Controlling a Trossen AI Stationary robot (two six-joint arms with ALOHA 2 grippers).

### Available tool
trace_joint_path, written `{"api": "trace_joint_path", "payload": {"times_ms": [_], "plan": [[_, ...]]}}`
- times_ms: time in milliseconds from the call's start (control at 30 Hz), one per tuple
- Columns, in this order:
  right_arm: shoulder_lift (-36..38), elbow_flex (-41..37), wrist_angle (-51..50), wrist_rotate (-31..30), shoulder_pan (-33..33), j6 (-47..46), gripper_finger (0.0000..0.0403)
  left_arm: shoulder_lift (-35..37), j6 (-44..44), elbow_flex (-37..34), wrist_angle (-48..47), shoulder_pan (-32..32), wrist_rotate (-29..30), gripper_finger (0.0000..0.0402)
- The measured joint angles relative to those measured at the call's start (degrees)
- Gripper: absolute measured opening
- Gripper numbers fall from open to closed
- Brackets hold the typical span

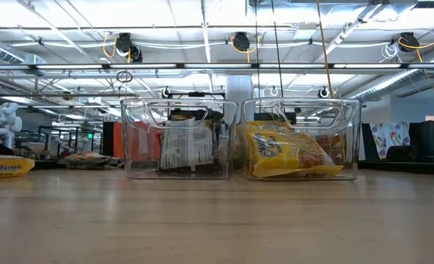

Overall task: Sort Maruchan noodles
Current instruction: Put the black noodle pack into the left transparent bin

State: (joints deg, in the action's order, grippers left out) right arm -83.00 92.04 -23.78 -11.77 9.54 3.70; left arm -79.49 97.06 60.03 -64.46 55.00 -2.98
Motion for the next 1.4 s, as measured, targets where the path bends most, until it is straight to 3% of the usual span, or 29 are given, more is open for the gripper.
{"api": "trace_joint_path", "payload": {"times_ms": [200, 433, 900, 1100, 1400], "plan": [[0.0, 0.0, 0.4, 0.0, 0.0, 0.0, 0.0, -0.9, 8.3, -3.8, 8.6, 0.0, -0.1, 0.0088], [0.0, 0.0, 0.4, 0.0, 0.4, 0.0, 0.0, -0.8, 19.8, -9.9, 12.3, 0.3, -1.6, 0.0088], [0.0, 0.0, 0.4, 0.0, 2.2, 0.0, 0.0, -0.7, 19.6, -10.4, 18.2, 0.3, 4.7, 0.0088], [0.0, 0.0, 0.4, 0.0, 2.2, 0.0, 0.0, -0.7, 18.8, -10.4, 23.1, 0.3, 11.8, 0.0088], [0.0, 0.0, 0.4, -0.1, 2.2, 0.1, 0.0, -0.7, 21.4, -14.6, 27.1, 0.2, 12.3, 0.0088]]}}
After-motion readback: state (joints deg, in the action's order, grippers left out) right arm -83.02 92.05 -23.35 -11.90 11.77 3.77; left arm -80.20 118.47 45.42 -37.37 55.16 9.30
